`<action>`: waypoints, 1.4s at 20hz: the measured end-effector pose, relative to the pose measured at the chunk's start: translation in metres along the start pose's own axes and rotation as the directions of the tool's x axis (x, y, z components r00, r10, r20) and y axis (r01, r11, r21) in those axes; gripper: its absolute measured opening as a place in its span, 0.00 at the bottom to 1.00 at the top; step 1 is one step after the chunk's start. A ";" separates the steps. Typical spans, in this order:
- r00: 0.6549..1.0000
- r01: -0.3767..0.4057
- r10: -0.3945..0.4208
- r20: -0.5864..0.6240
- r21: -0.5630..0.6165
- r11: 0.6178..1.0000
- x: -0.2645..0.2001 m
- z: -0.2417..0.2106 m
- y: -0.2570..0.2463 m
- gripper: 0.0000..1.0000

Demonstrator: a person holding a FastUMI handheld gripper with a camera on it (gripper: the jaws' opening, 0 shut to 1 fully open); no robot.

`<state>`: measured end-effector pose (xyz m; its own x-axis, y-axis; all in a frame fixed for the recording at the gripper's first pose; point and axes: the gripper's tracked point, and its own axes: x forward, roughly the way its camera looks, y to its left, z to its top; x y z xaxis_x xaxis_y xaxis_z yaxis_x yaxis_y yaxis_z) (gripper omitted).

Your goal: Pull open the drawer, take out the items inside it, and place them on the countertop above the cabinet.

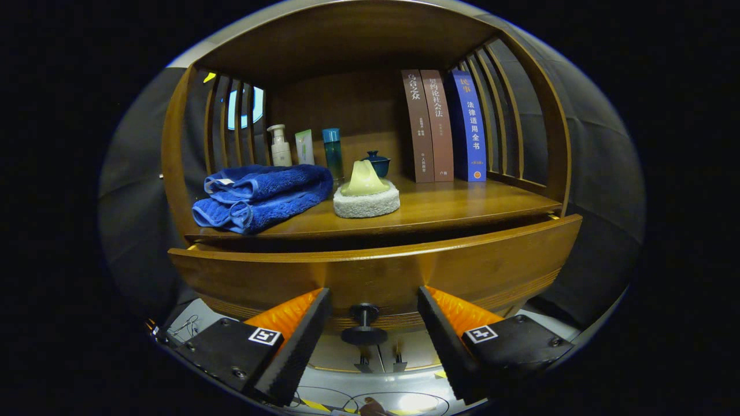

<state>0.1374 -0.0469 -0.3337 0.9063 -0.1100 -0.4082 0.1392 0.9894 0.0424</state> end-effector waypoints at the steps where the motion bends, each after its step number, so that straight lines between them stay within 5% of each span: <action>1: 1.000 0.000 0.000 0.001 0.002 1.000 0.006 0.001 0.000 0.99; 15: 0.999 -0.002 0.002 -0.055 0.011 1.000 0.019 -0.005 0.008 1.00; 28: 0.977 -0.050 0.060 0.205 -0.057 0.997 -0.136 0.134 0.025 0.99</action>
<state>0.0709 -0.0196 -0.1552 0.9757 -0.0672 -0.2087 0.0710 0.9974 0.0110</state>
